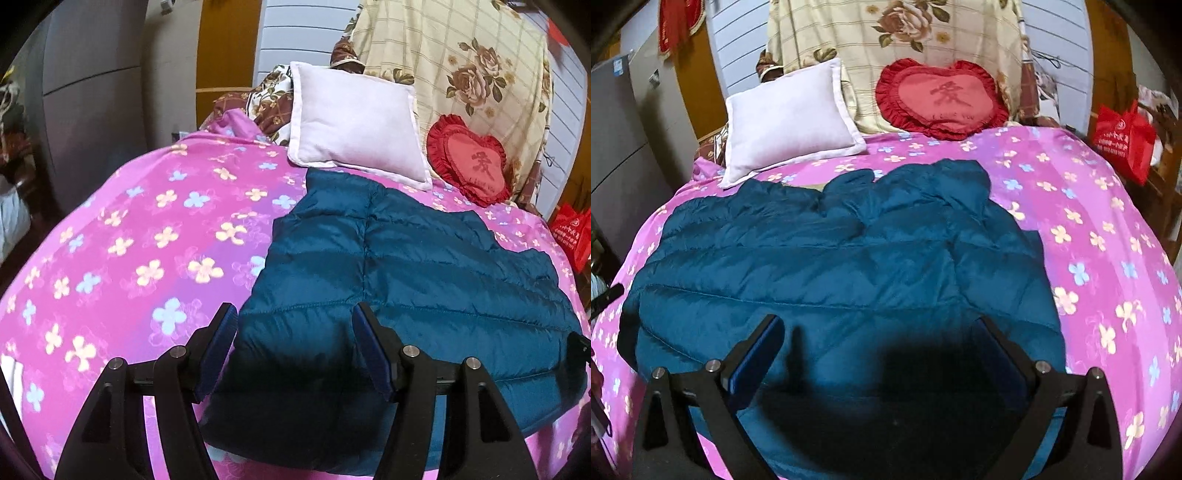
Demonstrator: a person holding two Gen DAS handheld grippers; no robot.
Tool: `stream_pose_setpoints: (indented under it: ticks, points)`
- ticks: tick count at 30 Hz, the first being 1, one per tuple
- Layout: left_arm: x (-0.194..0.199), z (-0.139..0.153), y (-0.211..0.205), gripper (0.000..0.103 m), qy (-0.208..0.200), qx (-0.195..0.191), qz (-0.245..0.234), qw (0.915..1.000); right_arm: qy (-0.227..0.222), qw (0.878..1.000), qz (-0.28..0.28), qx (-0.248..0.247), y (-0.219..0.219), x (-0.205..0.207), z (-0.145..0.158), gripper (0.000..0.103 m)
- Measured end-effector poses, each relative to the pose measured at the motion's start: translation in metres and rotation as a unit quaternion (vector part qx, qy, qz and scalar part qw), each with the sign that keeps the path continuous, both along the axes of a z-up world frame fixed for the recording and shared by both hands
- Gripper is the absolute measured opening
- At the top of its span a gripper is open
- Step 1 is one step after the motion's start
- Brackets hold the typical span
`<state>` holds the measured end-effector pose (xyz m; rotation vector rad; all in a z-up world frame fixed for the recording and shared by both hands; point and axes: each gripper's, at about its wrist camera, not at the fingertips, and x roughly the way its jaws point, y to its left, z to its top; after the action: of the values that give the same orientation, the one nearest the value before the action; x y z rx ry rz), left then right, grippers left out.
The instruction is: Fold large clothes
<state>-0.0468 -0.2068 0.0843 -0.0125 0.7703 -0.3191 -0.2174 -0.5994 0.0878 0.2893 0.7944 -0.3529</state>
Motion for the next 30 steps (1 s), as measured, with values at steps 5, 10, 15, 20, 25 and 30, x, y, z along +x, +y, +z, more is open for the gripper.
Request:
stream_pose_setpoints:
  ticks: [5, 10, 15, 20, 25, 30]
  points:
    - [0.007, -0.012, -0.005, 0.046, 0.015, 0.011, -0.009, 0.9998, 0.013, 1.000, -0.002, 0.001, -0.006, -0.004, -0.003, 0.103]
    - [0.011, -0.014, -0.004, 0.046, 0.021, 0.003, -0.006, 0.9998, 0.017, 1.000, -0.010, -0.004, -0.014, -0.008, -0.005, 0.103]
    - [0.012, -0.016, -0.007, 0.046, 0.022, 0.006, -0.010, 0.9997, 0.011, 1.000, -0.023, -0.006, -0.023, -0.010, -0.002, 0.103]
    - [0.016, -0.019, -0.006, 0.046, 0.028, 0.001, -0.009, 0.9996, 0.015, 0.999, -0.029, -0.009, -0.031, -0.011, -0.001, 0.103]
    - [0.028, -0.021, -0.002, 0.049, 0.059, -0.039, -0.023, 0.9973, 0.024, 0.999, -0.037, -0.014, -0.043, -0.013, -0.005, 0.103]
    - [0.047, -0.024, 0.013, 0.056, 0.091, -0.098, -0.024, 0.9907, 0.028, 0.998, -0.050, -0.005, -0.065, -0.015, -0.008, 0.103]
